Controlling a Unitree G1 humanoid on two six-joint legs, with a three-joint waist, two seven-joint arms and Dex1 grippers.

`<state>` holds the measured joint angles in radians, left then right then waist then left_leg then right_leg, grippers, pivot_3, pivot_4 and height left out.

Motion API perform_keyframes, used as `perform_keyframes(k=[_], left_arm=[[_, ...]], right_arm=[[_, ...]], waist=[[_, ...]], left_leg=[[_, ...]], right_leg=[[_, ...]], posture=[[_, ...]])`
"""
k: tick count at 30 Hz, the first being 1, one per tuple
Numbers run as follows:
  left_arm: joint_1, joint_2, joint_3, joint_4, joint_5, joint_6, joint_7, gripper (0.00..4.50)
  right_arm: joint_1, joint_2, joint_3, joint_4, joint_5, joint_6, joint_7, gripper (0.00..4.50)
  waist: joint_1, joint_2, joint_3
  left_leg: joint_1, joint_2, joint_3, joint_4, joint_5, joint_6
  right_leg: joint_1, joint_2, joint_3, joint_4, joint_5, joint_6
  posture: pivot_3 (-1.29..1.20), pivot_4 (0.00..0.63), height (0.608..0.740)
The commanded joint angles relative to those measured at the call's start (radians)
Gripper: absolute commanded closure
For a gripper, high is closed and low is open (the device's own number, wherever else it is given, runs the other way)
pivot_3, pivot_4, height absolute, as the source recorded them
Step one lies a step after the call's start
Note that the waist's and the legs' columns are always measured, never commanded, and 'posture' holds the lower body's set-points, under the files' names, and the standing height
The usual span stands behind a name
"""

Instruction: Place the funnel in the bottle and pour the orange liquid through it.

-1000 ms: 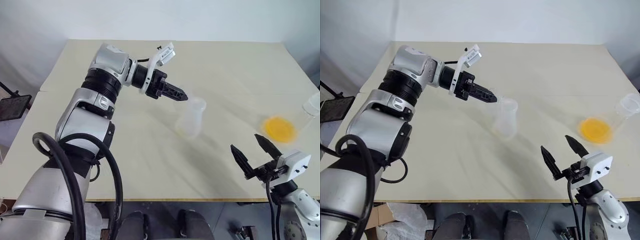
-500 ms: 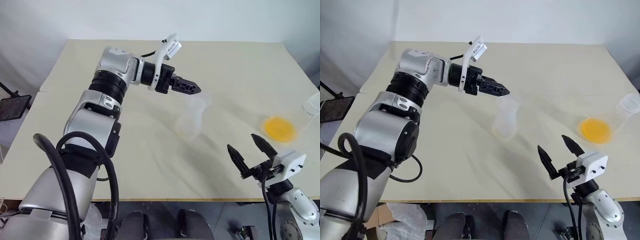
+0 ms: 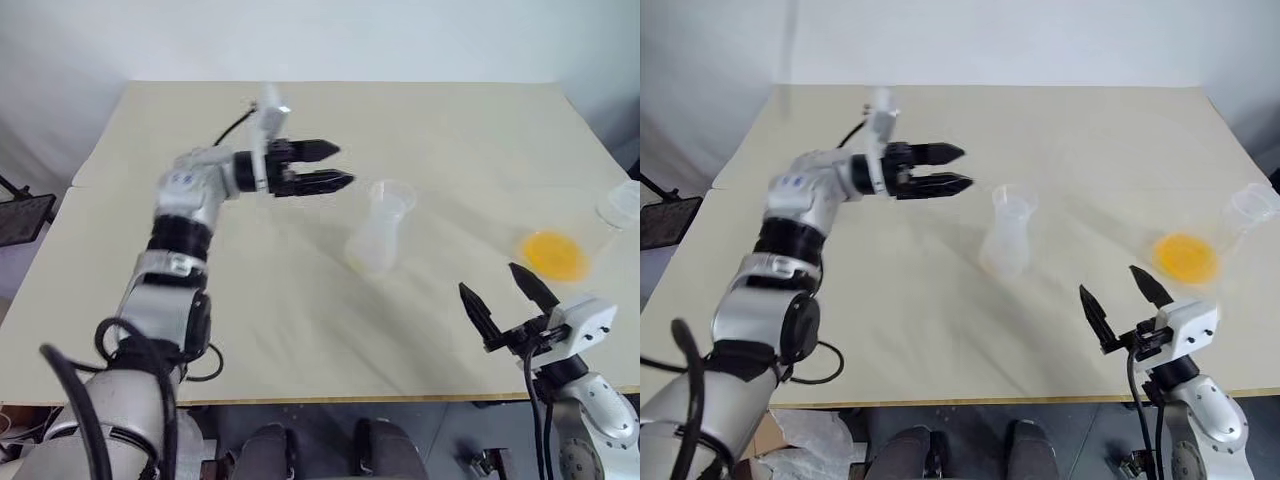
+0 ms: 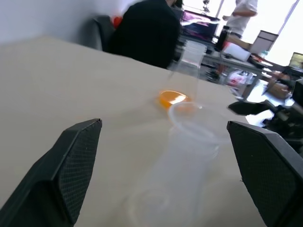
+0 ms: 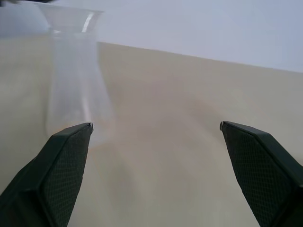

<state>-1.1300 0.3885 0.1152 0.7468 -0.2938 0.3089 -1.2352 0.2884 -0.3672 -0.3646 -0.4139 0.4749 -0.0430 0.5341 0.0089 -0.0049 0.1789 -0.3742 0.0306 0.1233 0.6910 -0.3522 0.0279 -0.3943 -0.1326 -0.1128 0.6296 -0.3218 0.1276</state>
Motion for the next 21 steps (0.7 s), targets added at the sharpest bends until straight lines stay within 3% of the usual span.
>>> perform_keyframes(k=[1,8,14,21], left_arm=[[0.088,0.058,0.037,-0.147,-0.034,-0.126,-0.04,0.01],[0.42,0.132,0.03,-0.436,-0.048,-0.169,-0.036,0.01],[0.644,0.12,0.034,-0.676,-0.116,-0.087,0.041,0.01],[0.728,0.106,0.043,-0.776,-0.155,-0.072,0.131,0.01]], right_arm=[[0.008,0.003,-0.11,-0.009,0.036,-0.038,-0.037,0.0],[0.033,-0.004,-0.298,0.1,0.043,-0.096,-0.067,0.0],[0.062,0.015,-0.376,0.142,0.066,-0.106,-0.098,0.0],[0.076,0.008,-0.36,0.135,0.078,-0.074,-0.098,0.0]], waist=[[0.0,0.0,0.0],[0.015,0.0,0.0],[0.012,0.001,0.0],[0.012,0.003,-0.002]], left_leg=[[0.0,0.0,0.0,0.0,0.0,0.0],[0.0,0.0,-0.002,0.003,-0.001,0.002],[0.0,0.001,-0.001,0.003,-0.001,0.002],[0.002,0.003,-0.001,0.002,-0.001,0.002]], right_leg=[[0.0,0.0,0.0,0.0,0.0,0.0],[0.003,-0.001,0.002,0.0,0.0,0.0],[0.002,-0.001,0.004,0.0,0.0,0.0],[0.003,-0.001,0.007,0.0,0.0,0.0]], posture=[[0.0,0.15,0.74],[0.0,0.15,0.74],[0.0,0.15,0.74],[0.0,0.15,0.74]])
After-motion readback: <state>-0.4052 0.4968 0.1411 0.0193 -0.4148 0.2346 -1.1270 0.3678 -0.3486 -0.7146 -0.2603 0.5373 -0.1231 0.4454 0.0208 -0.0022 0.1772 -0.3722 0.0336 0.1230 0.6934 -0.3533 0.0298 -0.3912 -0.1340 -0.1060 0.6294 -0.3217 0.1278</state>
